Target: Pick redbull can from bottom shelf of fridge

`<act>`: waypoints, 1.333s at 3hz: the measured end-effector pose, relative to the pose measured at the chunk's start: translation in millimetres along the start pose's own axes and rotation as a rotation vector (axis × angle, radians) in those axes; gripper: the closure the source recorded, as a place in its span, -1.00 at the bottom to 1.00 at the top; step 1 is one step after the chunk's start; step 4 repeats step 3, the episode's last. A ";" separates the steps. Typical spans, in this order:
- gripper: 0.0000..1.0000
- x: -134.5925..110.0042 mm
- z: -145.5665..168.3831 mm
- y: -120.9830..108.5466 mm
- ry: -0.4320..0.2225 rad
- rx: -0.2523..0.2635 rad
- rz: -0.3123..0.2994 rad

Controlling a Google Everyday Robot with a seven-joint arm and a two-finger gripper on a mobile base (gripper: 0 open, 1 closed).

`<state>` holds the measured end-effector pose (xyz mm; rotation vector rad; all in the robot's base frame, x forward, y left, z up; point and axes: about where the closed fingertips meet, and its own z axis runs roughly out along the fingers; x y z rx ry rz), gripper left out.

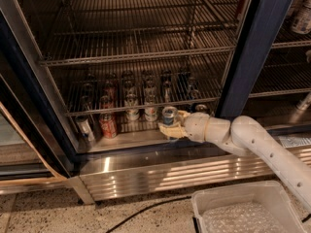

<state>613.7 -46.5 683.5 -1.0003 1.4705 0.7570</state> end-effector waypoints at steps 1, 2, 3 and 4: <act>1.00 -14.9 6.7 22.4 -0.005 -0.112 0.014; 1.00 -22.2 9.4 33.9 0.006 -0.168 0.016; 1.00 -22.2 9.4 33.9 0.006 -0.168 0.016; 1.00 -22.2 9.4 33.9 0.006 -0.168 0.016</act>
Offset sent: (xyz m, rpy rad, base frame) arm -0.0357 0.0303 0.0251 -0.0128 0.0623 0.2141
